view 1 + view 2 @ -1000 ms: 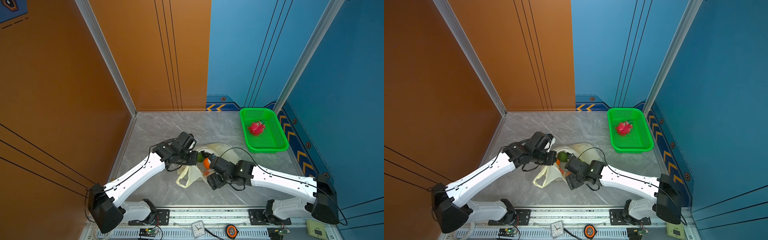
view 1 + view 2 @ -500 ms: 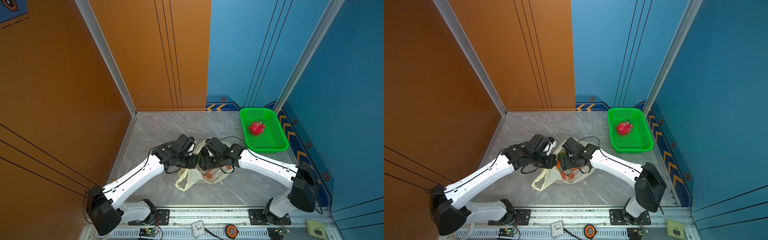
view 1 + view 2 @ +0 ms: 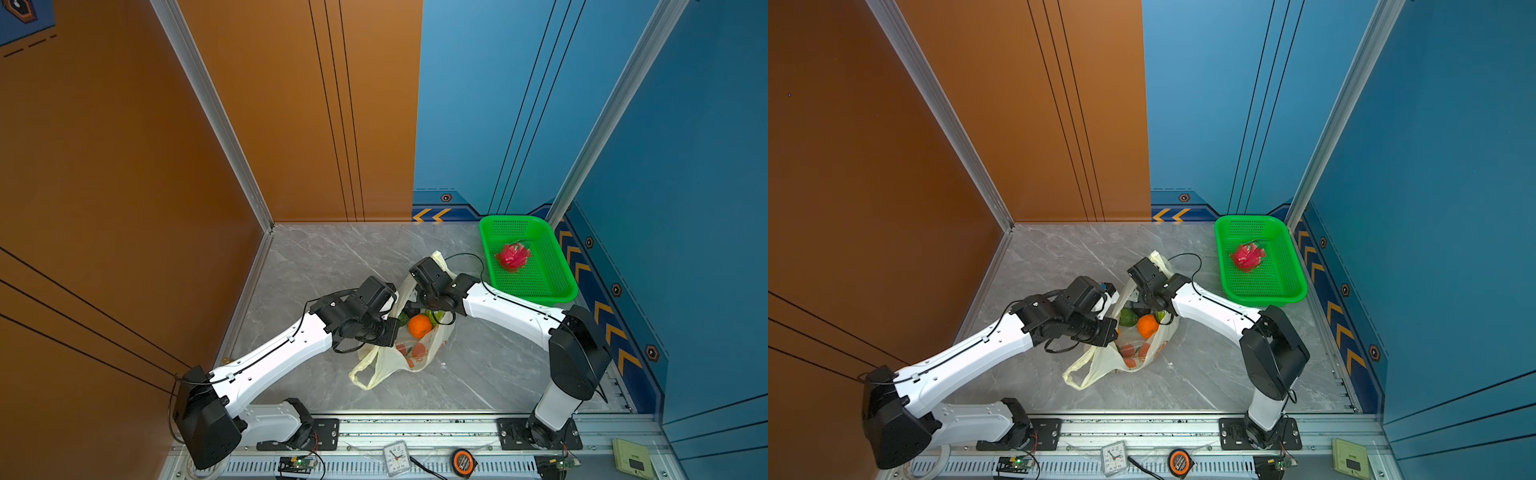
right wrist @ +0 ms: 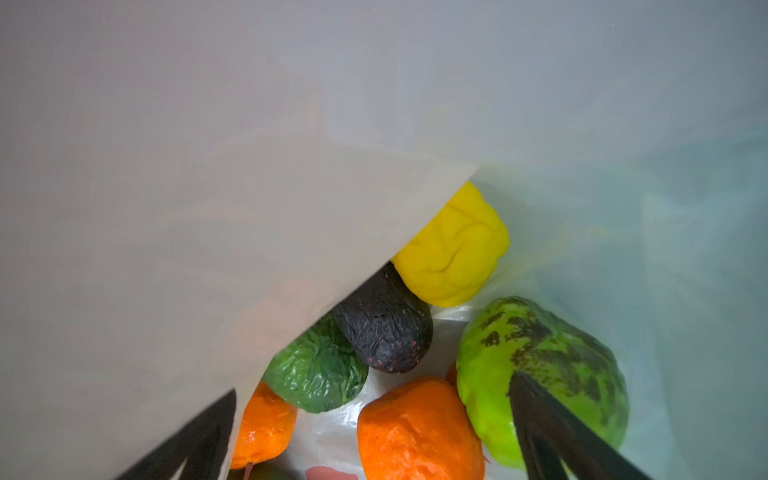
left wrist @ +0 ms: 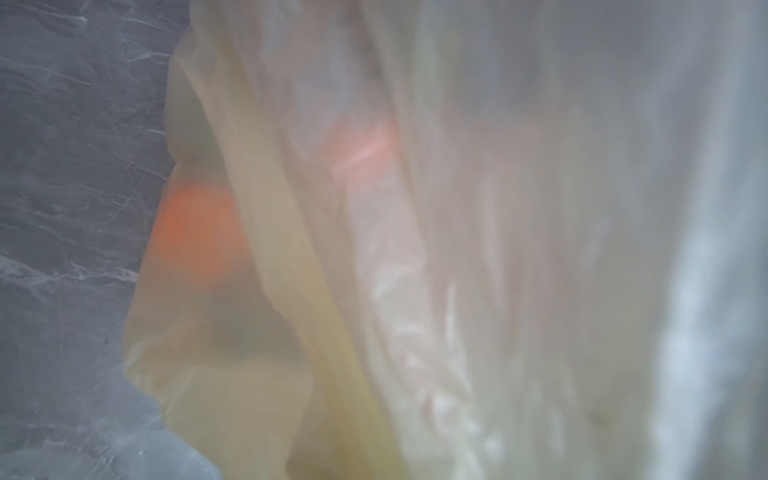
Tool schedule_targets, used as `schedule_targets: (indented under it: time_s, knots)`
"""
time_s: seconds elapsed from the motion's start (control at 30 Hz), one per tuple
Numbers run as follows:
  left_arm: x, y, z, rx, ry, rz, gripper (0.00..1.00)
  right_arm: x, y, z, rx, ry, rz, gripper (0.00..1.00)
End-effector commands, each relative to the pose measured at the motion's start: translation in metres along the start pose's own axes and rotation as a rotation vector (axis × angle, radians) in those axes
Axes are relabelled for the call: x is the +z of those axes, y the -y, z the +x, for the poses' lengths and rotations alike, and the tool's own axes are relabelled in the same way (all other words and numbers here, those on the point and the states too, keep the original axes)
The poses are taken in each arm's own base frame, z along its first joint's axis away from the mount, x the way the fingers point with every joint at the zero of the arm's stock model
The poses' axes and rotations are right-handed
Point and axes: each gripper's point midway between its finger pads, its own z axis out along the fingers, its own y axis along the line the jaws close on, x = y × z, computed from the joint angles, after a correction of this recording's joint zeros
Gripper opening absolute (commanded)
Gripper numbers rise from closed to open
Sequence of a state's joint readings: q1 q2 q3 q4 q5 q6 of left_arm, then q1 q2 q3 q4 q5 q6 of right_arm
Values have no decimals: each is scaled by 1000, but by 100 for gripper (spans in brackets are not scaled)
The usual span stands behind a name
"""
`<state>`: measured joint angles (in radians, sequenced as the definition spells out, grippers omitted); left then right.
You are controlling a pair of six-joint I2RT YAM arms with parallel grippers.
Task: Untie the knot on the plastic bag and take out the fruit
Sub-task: 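Lower the right gripper into the bag onto the large orange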
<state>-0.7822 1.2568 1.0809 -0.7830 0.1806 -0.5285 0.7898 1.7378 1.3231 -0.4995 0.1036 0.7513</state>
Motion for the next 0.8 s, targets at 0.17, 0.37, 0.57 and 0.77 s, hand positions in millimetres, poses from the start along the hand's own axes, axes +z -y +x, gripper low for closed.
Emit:
schedule_targets:
  time_s: [0.17,0.37,0.57,0.77]
  knots:
    - [-10,-10,-17,-27,69,-76,0,-14,9,54,76,-169,47,96]
    - [1,-13,-12,-36,35,-72,0,6,18,69,122,-197,52,94]
    - [12,-12,-1,-32,-12,-70,0,19,17,64,133,-194,91,87]
    - [15,-12,-6,-30,0,-76,0,36,29,66,161,-199,142,85]
